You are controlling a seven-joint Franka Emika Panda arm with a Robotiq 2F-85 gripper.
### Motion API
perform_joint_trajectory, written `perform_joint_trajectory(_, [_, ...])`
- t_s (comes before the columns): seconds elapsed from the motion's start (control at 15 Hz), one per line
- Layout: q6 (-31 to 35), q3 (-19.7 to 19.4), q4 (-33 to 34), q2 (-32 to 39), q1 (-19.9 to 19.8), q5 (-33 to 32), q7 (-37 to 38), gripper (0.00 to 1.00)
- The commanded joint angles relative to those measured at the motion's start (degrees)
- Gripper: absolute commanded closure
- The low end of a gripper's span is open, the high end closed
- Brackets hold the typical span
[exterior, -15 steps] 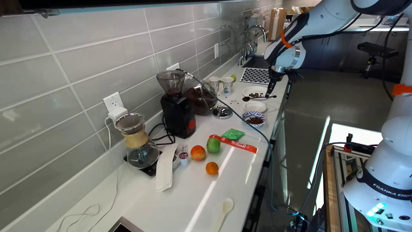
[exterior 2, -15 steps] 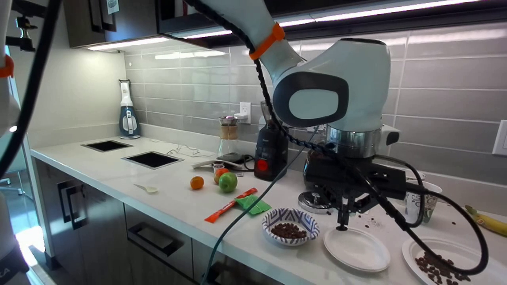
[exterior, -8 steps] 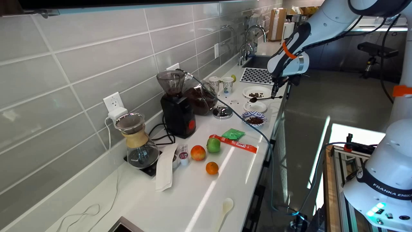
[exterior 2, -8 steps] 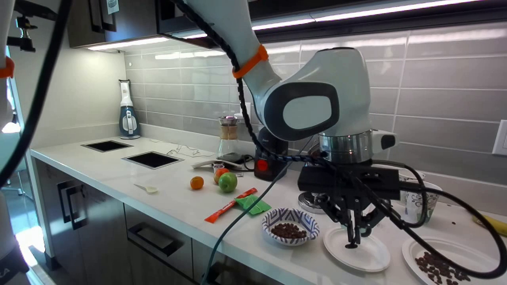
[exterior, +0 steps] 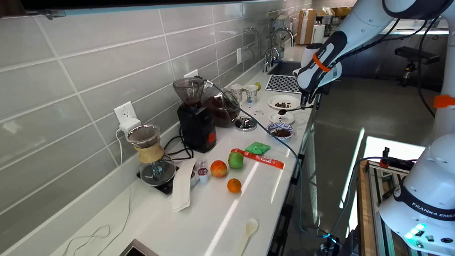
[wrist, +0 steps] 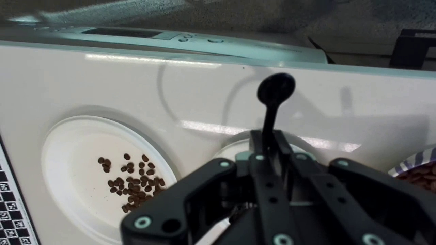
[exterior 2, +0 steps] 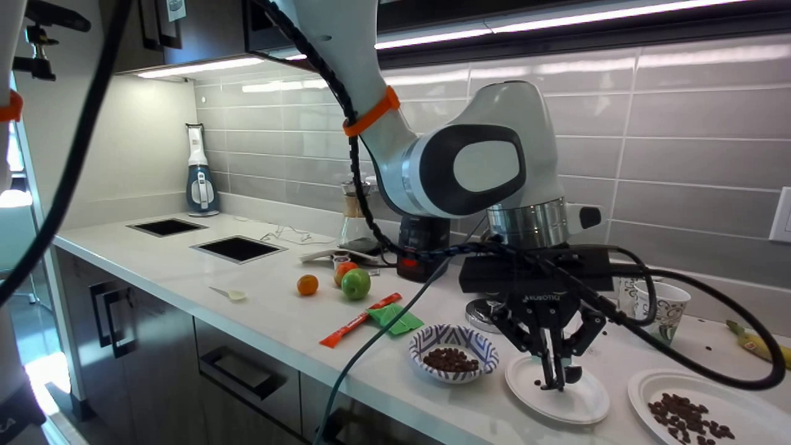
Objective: Use the silver soon to put some of the brown objects onto the small plate
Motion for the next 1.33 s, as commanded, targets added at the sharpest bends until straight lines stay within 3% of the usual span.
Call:
perform_joint_trajectory(0.0, [1.65,-3.89,-0.85,0.26,3.34,-10.27,8.25,0.98])
perform_joint_trajectory(0.53, [0.81,-7.7,-0.94,0.1,8.09,-31.35,22.76,0.98])
perform_joint_trajectory(0.93, [-0.3,-7.5,-0.86,0.29,10.12,-49.16,35.75,0.98])
perform_joint_trajectory(1.0, [0.18,-6.82,-1.03,0.11,9.52,-50.46,37.26,0.98])
perform_joint_trajectory(1.07, [-0.52,-4.74,-0.18,0.0,7.42,-47.09,33.71,0.91])
perform_joint_trajectory(1.27, [-0.49,-4.61,-0.25,0.01,7.47,-49.02,35.54,0.91])
